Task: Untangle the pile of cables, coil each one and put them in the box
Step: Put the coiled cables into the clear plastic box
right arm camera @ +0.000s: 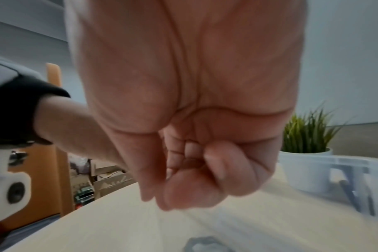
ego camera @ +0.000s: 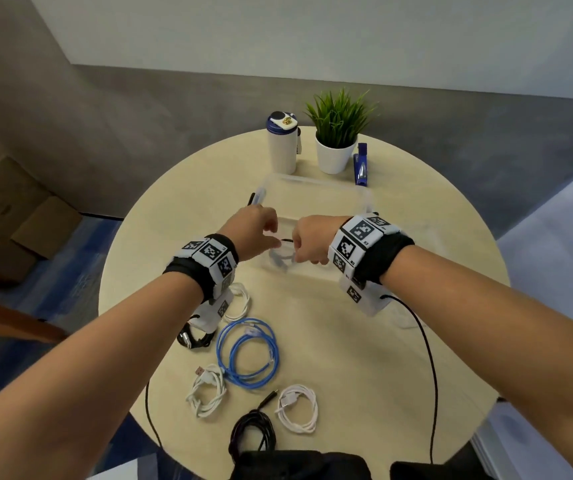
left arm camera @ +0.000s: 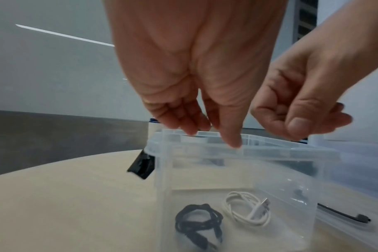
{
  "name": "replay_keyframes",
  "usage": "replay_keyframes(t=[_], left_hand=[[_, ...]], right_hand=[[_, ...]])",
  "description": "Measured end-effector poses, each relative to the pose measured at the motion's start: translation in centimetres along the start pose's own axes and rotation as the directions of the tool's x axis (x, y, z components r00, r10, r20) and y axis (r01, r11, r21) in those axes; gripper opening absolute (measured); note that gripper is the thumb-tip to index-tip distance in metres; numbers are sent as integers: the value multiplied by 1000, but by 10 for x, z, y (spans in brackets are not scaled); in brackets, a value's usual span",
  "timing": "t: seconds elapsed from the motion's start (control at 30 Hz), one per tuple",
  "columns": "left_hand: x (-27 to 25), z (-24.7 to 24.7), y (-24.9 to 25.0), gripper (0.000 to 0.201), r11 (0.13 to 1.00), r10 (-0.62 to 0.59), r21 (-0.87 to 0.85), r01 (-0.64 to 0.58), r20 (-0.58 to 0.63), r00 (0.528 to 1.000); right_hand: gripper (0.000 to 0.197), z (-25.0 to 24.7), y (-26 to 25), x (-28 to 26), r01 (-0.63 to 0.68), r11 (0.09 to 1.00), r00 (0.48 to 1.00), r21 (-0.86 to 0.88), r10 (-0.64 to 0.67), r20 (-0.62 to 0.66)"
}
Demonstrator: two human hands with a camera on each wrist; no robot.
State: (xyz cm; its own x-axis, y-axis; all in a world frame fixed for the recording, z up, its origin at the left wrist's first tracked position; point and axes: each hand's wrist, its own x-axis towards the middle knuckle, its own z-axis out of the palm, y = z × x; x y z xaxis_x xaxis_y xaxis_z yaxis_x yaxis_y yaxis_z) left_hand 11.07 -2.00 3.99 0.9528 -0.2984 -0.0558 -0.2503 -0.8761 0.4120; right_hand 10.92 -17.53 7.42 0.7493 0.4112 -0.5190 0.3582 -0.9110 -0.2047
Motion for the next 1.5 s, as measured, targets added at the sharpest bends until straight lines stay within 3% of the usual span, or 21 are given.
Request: replay_keyframes(t=[0.1, 0.23, 0.3, 0.4, 0.5, 0.6, 0.8, 0.93, 1.0, 1.1, 1.2, 1.37, 1.5], left_hand=[[-22, 5, -11, 17, 994, -102, -52, 96, -123, 987], [-47, 29, -42, 19, 962, -271, 41, 270, 30, 962], [-56, 46, -57, 29, 927, -371, 100, 361, 121, 921], [-65, 61, -69, 37, 860, -501, 199, 470, 159, 851], [-68, 71, -73, 35, 835, -549, 164, 525, 183, 815], [-66, 80, -76, 35, 847, -531, 117, 518, 164, 831], [-58, 85, -79, 27, 841, -541, 106, 530, 158, 826], [-52, 76, -82, 25, 850, -514, -66, 522, 104, 851], [-48, 66, -80, 25, 796, -547, -269, 543, 66, 835], [-42, 43, -71, 19, 626, -584, -579, 522, 95, 806], [-37, 11, -61, 6, 528, -567, -722, 448, 93, 818], [-21, -33, -44, 14, 459, -522, -818, 346, 66, 850], [5, -46, -21, 13, 485, -484, -808, 334, 70, 872]], right_hand=[[14, 15, -12, -9, 65, 998, 998, 15, -65, 23], [14, 56, -19, -10, 121, 992, 980, 35, -124, 154], [18, 82, -22, -9, 124, 990, 963, 70, -137, 233], [23, 116, -29, -8, 95, 992, 925, 81, -118, 361], [31, 142, -38, -10, 92, 996, 886, 1, -82, 456], [37, 163, -45, -14, 143, 985, 866, -102, -74, 495], [18, 170, -44, -15, 170, 983, 886, -76, -119, 449], [15, 158, -35, -13, 90, 996, 908, -26, -72, 412], [13, 142, -28, -10, 53, 999, 935, 7, -52, 352], [16, 100, -17, -11, 28, 998, 979, 53, -38, 201], [13, 51, -4, -12, -24, 978, 999, 205, 17, 37], [13, -12, 19, -6, -72, 890, 979, 451, 150, -141], [17, -38, 31, 6, -116, 909, 937, 399, 234, -261]])
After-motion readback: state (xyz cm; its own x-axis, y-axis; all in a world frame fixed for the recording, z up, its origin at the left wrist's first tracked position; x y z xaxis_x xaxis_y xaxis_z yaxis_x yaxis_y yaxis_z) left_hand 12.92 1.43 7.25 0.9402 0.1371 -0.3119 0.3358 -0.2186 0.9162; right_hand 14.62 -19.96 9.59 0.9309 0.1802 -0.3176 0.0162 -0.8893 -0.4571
